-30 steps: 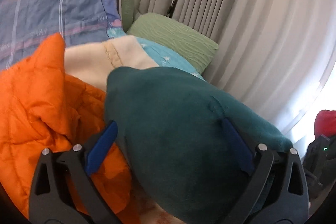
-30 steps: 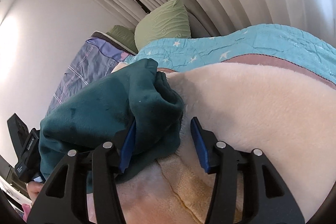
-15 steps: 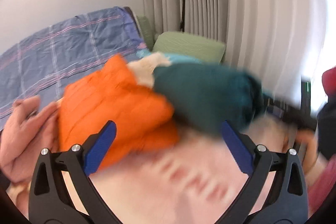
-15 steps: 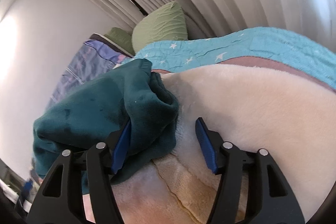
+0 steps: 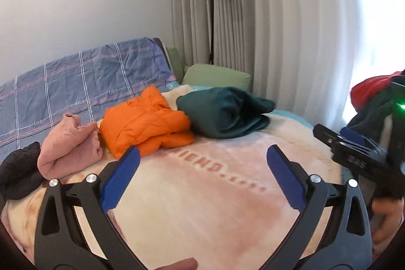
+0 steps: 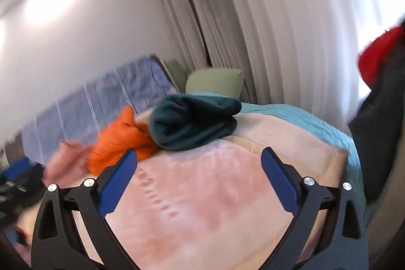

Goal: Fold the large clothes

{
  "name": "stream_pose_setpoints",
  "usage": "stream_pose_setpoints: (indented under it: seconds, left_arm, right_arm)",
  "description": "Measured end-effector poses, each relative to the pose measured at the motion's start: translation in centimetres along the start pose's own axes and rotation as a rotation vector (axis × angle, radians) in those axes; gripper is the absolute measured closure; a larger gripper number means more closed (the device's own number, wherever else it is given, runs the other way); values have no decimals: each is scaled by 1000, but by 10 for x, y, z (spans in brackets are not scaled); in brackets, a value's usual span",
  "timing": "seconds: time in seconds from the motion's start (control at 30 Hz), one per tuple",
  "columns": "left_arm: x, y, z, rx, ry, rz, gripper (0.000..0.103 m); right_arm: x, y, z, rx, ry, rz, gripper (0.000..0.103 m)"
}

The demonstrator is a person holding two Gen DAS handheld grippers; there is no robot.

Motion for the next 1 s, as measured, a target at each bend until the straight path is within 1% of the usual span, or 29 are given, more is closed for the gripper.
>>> stream_pose_setpoints:
  seconds: [0.03,0.13,0.23,0.3,0.4,0.57,0.67,0.83,0.93,1.0]
  left_arm:
    - [3,9,1,6,-2,1,2]
    - [8,41,10,29,-2,-3,2]
    - [8,70,23,33,-2,10,2]
    - [4,82,30,31,8,8,2]
    - [-6,97,40,22,52,23,2]
    - [-23,118,47,26,88,18,2]
    - [-29,127,50,36,116,34,2]
    - [-35,134,55,33,118,32,2]
    - [-36,135,55,31,122,38,2]
    - [-37,136,56,34,118,29,2]
  right_arm:
    - [-3,12,2,0,-1,-1,5]
    - [-14,44,6,10,56,33,5]
    - [-31,74,2,55,139,65,5]
    - [-44,88,2,68,201,96,5]
    - [-57,104,6,70,224,90,5]
    - [-68,118,10,65,246,100,4]
    - [-78,126,12,64,271,104,4]
    - [-89,136,12,88,299,111,4]
    - [-91,139,13,84,302,107,4]
    - [-91,139,13,80,297,103,4]
Point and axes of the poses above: each gripper's, at about its wrist camera, not at the fingertips, and y roughly against the way its jaws point, x to its right, z to its underside, the point moved 8 cm from there along -y, roughly the way its jaws point, and after that the axes turned 5 degrees about y, right-handed, at the moved point
